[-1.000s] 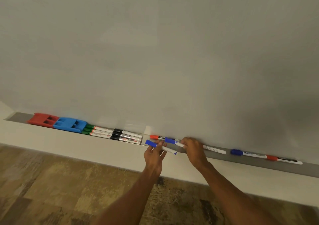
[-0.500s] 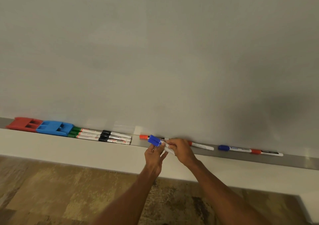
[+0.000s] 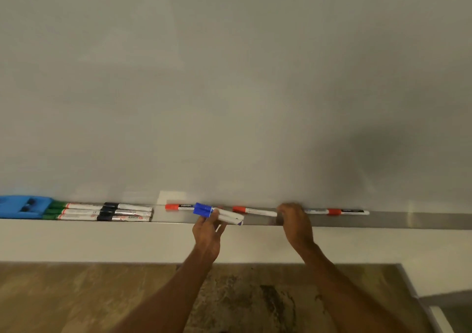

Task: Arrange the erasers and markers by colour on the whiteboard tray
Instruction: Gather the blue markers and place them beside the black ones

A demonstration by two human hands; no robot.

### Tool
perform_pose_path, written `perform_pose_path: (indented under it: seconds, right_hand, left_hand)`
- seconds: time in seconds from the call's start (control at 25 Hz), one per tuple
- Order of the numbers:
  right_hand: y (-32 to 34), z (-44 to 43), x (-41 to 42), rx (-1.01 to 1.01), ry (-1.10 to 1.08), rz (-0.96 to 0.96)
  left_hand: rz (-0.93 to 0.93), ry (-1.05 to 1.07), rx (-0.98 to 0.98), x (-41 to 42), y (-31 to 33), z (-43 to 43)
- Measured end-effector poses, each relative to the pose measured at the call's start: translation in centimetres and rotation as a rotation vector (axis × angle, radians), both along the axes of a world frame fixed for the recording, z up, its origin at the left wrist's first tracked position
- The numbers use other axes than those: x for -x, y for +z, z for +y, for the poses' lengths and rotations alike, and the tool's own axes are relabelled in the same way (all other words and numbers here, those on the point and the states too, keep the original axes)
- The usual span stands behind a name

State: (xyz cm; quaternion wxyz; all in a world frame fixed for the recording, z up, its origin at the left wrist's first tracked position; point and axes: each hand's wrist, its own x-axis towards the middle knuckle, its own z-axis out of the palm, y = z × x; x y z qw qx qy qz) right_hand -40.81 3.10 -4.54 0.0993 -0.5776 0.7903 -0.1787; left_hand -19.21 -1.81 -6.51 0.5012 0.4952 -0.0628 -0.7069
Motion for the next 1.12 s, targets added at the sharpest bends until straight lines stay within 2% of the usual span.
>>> perform_pose_path:
  seconds: [0.2,0.68,0.92,1.12]
  right_hand:
    - [0.3,1.1,4.7,-0.14,-0.059,0.209]
    - [0.1,0.8,5.0,-0.381,-0.058,0.381]
    - [0.2,1.0,3.5,-0.282,-0.092,0.46]
    - [1.4,-0.6,-1.1,-0.106,0.056,0.361]
  left_hand:
    - [0.003,-0.004,-0.009,1.6,0.3,-0.6]
    - [-0.036,-0.051,-0.007,2.2,-0.6,-0.1]
    - [-0.028,-0.12,0.033,1.6,-0.7,0.2]
    - [-0.011,-0.199,0.049,1.1,-0.5,0.3]
